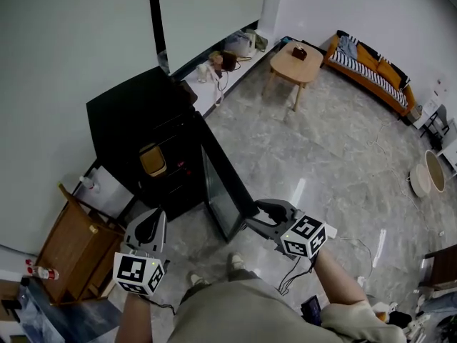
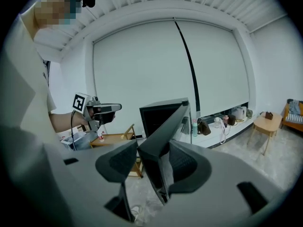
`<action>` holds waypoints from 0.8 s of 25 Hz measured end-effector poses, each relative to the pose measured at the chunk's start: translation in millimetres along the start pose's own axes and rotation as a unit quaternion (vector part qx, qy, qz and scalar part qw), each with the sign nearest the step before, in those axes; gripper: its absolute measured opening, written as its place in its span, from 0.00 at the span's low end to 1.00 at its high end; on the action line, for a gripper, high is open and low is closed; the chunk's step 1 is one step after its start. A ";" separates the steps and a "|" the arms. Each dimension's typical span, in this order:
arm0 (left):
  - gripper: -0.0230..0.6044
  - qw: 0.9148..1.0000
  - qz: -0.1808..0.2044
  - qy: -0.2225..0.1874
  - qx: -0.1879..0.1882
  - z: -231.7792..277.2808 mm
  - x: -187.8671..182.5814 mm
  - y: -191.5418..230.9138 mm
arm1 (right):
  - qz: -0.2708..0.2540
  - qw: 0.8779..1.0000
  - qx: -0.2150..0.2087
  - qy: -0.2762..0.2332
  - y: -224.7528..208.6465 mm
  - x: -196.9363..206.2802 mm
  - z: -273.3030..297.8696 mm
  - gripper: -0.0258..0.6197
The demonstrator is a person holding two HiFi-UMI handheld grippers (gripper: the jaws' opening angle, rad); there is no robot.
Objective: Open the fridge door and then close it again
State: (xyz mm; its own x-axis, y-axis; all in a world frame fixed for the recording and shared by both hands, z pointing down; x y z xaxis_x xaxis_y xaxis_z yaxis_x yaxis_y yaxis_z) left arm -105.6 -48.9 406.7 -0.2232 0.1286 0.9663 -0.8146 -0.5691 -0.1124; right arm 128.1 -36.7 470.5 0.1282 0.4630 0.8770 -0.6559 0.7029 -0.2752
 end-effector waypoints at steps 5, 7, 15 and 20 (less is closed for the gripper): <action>0.05 1.000 -0.007 0.000 -0.026 -21.2 7.4 20.3 | -0.016 0.999 -0.037 0.007 29.7 -3.3 27.4 0.34; 0.05 0.999 -0.009 0.000 -0.033 -29.2 10.7 26.8 | -0.018 0.999 -0.046 0.005 42.1 -4.5 39.4 0.35; 0.05 0.998 -0.017 0.004 -0.064 -57.9 24.1 50.1 | -0.058 0.996 -0.058 -0.024 87.7 -22.6 86.7 0.30; 0.05 0.996 -0.020 0.005 -0.083 -74.4 29.5 67.3 | -0.058 0.994 -0.082 -0.035 114.0 -36.7 120.3 0.22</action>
State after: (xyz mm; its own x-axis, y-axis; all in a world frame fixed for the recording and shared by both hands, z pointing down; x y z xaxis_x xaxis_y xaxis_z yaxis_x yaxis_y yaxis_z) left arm -206.8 -23.0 410.4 -0.1929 0.1569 0.9686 -0.9004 -0.4206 -0.1112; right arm -40.9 -38.5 454.4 0.1402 0.3402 0.9298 -0.5088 0.8304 -0.2271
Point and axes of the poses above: the fingertips, and each gripper's own axes: z forward along the fingers, y to its left, x out of its underside, the point moved 2 cm from there along -z, backward along the fingers, and after that the axes turned 6 degrees about z, right-handed, at the moved point
